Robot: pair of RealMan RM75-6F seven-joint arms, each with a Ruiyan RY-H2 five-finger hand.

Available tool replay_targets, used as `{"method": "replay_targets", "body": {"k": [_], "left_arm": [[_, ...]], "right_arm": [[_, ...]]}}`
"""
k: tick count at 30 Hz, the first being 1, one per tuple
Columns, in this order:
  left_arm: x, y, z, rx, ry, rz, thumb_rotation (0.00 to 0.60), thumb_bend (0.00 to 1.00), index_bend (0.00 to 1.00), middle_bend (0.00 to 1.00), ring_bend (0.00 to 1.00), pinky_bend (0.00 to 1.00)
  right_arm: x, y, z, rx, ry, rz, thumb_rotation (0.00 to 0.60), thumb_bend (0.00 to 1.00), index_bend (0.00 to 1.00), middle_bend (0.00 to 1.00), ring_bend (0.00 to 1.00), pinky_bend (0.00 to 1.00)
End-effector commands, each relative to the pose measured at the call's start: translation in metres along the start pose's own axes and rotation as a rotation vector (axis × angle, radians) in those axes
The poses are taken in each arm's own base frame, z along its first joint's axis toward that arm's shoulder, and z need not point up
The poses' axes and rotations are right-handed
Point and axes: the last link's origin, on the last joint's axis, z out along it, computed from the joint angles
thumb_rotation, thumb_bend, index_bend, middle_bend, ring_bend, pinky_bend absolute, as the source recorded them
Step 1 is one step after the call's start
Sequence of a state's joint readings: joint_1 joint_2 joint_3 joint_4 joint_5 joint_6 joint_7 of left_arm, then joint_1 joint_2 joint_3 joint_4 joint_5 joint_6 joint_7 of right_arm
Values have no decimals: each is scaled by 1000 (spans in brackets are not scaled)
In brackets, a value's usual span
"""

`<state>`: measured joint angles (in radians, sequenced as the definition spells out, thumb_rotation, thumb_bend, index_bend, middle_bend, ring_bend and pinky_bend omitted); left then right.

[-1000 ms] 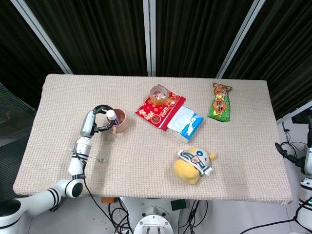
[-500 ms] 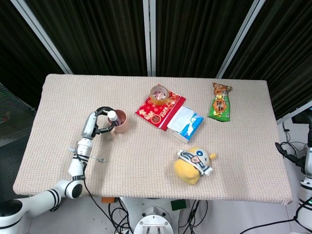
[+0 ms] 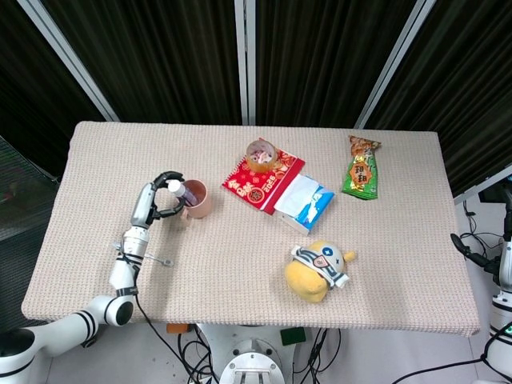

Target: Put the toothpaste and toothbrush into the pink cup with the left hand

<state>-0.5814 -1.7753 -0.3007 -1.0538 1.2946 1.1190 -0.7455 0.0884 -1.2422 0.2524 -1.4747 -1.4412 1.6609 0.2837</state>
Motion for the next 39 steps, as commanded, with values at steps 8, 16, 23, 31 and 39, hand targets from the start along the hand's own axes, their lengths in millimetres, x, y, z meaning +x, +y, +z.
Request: {"method": "replay_targets", "body": {"k": [8, 16, 23, 31, 39], "left_arm": [[34, 22, -9, -133, 157, -19, 600, 297, 163, 168, 137, 277], [91, 50, -60, -281, 301, 111, 600, 284, 214, 202, 149, 286], [118, 26, -118, -187, 132, 443, 600, 291, 285, 310, 216, 377], [107, -8, -138, -83, -230, 859, 600, 314, 349, 340, 246, 368], [64, -12, -128, -107, -356, 920, 600, 299, 352, 310, 225, 319]], "right_arm": [[2, -1, 1, 2, 20, -1, 600, 320, 0, 0, 0, 0], [3, 3, 2, -11, 31, -4, 600, 327, 0, 0, 0, 0], [7, -1, 4, 5, 52, 7, 600, 327, 0, 0, 0, 0], [4, -14, 6, 31, 48, 14, 600, 327, 0, 0, 0, 0], [1, -21, 8, 44, 48, 23, 600, 329, 0, 0, 0, 0]]}}
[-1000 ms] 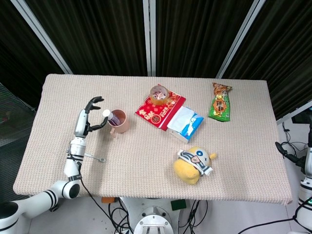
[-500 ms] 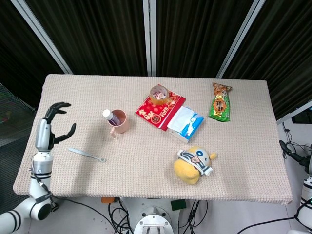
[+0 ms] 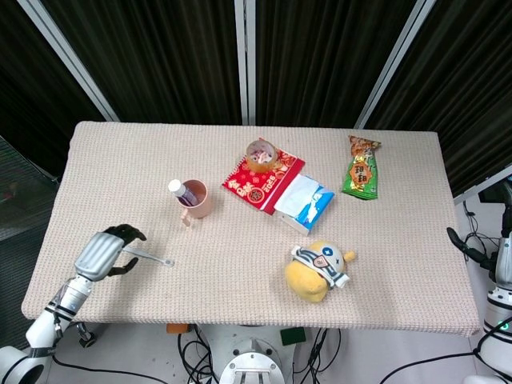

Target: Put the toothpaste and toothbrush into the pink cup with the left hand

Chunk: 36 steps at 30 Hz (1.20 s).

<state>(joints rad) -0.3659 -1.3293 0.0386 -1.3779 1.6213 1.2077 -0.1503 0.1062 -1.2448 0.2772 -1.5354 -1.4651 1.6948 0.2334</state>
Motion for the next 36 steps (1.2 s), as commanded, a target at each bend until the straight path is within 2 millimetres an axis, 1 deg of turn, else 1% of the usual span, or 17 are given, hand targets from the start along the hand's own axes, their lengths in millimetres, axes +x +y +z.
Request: {"method": "replay_targets", "body": {"k": [1, 3, 5, 9, 16, 19, 24, 36], "left_arm": [[-10, 15, 14, -57, -1, 81, 600, 297, 354, 310, 221, 314], [-15, 17, 19, -57, -13, 94, 600, 296, 358, 309, 211, 299], [-21, 18, 22, -40, -38, 68, 600, 297, 369, 309, 200, 284], [-27, 9, 23, 3, -67, 127, 600, 298, 393, 286, 181, 272], [-33, -1, 19, 31, -100, 183, 600, 300, 400, 280, 164, 269], [-37, -4, 19, 46, -113, 177, 600, 300, 400, 279, 161, 267], [-40, -8, 22, 50, -108, 171, 600, 299, 403, 279, 161, 267], [-45, -11, 25, 41, -92, 218, 600, 299, 464, 279, 161, 267]], "right_arm": [[1, -1, 0, 1, 0, -2, 600, 328, 0, 0, 0, 0], [2, -1, 0, 2, 0, -3, 600, 328, 0, 0, 0, 0], [3, -1, 0, 5, -1, -4, 600, 328, 0, 0, 0, 0], [4, 2, -2, 0, -4, -10, 600, 328, 0, 0, 0, 0], [-3, 5, -3, 1, -19, -4, 600, 334, 0, 0, 0, 0], [-5, 5, -2, 4, -20, -4, 600, 334, 0, 0, 0, 0], [-5, 6, -2, 3, -21, -11, 600, 334, 0, 0, 0, 0], [-4, 8, -3, -5, -15, -15, 600, 336, 0, 0, 0, 0]]}}
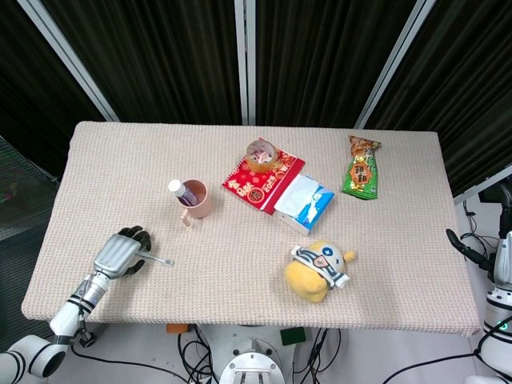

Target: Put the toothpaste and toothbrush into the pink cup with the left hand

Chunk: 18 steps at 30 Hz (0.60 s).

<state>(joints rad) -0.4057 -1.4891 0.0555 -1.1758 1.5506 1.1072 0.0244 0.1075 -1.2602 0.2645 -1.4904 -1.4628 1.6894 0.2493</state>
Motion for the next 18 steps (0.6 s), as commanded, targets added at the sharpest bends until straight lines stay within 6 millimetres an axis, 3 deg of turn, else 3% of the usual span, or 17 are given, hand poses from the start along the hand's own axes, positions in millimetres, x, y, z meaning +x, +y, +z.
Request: {"method": "replay_targets", "body": {"k": [1, 18], "left_arm": [[-1, 1, 0, -4, 8, 18, 600, 300, 469, 279, 161, 268], [-2, -1, 2, 47, 77, 22, 600, 315, 596, 313, 162, 267]], "right_arm": [[-1, 0, 0, -1, -2, 1, 600, 336, 0, 0, 0, 0], [0, 1, -1, -3, 1, 0, 600, 341, 0, 0, 0, 0]]}}
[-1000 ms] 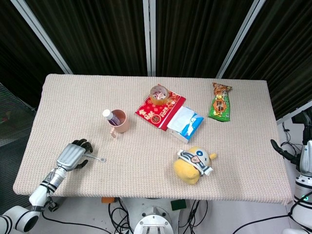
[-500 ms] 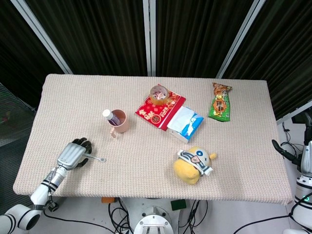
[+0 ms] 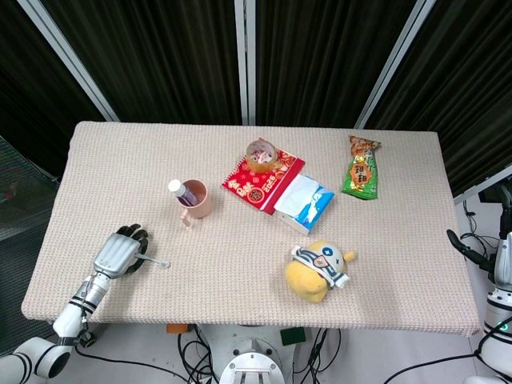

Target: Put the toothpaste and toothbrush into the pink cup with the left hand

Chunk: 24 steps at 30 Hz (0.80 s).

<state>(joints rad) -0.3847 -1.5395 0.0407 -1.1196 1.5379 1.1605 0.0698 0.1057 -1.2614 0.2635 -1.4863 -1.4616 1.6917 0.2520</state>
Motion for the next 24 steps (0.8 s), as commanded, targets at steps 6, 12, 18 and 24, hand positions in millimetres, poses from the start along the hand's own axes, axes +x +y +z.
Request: {"method": "replay_targets", "body": {"k": [6, 12, 18, 24], "left_arm": [[12, -3, 3, 32, 89, -83, 600, 324, 632, 357, 172, 271], [26, -10, 5, 76, 181, -267, 600, 327, 651, 427, 201, 278], [44, -27, 6, 149, 247, -436, 600, 331, 657, 450, 214, 295], [77, -49, 3, 202, 343, -605, 600, 335, 656, 450, 214, 297]], "right_arm": [[-3, 1, 0, -3, -8, 3, 600, 340, 0, 0, 0, 0], [-1, 0, 1, 1, -6, 4, 600, 340, 0, 0, 0, 0], [-1, 1, 2, -4, -8, 5, 600, 343, 0, 0, 0, 0], [0, 4, 2, -11, -4, 10, 600, 343, 0, 0, 0, 0]]}}
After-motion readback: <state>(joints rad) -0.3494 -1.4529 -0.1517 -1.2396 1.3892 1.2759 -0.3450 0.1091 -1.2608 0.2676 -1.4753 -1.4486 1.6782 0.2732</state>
